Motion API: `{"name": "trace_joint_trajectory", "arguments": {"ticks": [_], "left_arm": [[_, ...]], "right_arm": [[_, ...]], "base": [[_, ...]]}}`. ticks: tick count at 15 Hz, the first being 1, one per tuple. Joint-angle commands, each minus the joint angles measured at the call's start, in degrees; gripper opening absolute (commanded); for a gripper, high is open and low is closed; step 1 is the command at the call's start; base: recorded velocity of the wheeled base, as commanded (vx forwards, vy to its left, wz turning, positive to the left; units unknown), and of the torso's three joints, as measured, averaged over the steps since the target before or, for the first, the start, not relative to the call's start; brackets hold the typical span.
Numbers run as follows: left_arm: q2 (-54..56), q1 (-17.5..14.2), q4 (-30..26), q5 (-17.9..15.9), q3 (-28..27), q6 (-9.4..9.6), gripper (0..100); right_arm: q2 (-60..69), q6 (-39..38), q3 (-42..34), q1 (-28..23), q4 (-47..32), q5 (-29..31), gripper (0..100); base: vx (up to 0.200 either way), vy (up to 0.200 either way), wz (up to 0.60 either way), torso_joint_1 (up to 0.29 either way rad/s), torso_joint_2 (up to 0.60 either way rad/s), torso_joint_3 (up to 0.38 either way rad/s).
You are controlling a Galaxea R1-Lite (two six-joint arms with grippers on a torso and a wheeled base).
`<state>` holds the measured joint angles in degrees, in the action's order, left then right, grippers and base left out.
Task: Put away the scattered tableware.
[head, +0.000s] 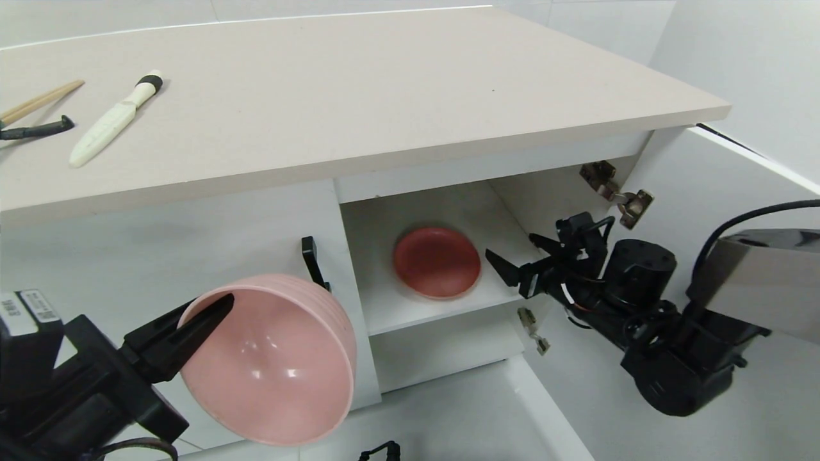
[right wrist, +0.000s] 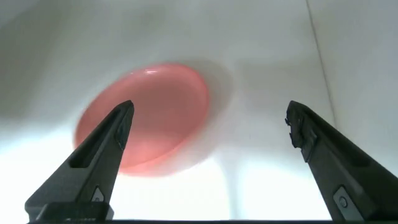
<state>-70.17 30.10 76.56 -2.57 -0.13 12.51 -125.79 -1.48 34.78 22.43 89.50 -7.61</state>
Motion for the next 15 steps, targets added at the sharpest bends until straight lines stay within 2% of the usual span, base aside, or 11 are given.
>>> {"name": "trace_joint_trajectory", "arguments": {"ticks": [1, 3, 5, 6, 8, 9, 11, 15], "left_arm": [[-1.73, 2.6, 0.0, -0.06, -0.74, 0.15, 0], [-3.75, 3.92, 0.0, 0.02, -2.77, 0.41, 0], [-7.17, 5.59, 0.0, 1.25, -6.99, 2.7, 0], [-8.67, 7.34, 0.0, 3.19, -8.57, 3.31, 0], [-12.18, 12.09, 0.35, 9.16, -11.73, 3.31, 0], [-13.77, 13.06, 0.61, 10.39, -12.61, 3.31, 0], [-16.58, 13.32, 0.7, 11.36, -14.1, 3.22, 0], [-22.64, 14.46, 0.7, 12.5, -18.32, 3.58, 0]], "right_arm": [[13.12, 0.42, -9.99, 2.0, 0.5, 0.05, 100], [16.28, 0.51, -14.65, 3.76, 0.5, 0.05, 100], [21.2, 0.51, -15.97, 4.73, 0.5, 0.22, 100], [23.67, 0.51, -16.23, 4.64, 0.5, 0.22, 100], [26.57, 0.51, -16.41, 3.41, 0.5, 0.14, 100], [26.57, 0.6, -17.11, 3.15, 0.5, 0.4, 100], [26.57, 0.6, -21.33, 3.06, 0.5, 0.31, 100], [26.83, 2.62, -21.77, 3.15, 0.5, 0.22, 100]], "base": [[0.0, 0.0, 0.0, 0.0, 0.0, 0.0], [0.0, 0.0, 0.0, 0.0, 0.0, 0.0], [0.0, 0.0, 0.0, 0.0, 0.0, 0.0], [0.0, 0.0, 0.0, 0.0, 0.0, 0.0], [0.0, 0.0, 0.0, 0.0, 0.0, 0.0], [0.0, 0.0, 0.0, 0.0, 0.0, 0.0], [0.0, 0.0, 0.0, 0.0, 0.0, 0.0], [0.0, 0.0, 0.0, 0.0, 0.0, 0.0]]}}
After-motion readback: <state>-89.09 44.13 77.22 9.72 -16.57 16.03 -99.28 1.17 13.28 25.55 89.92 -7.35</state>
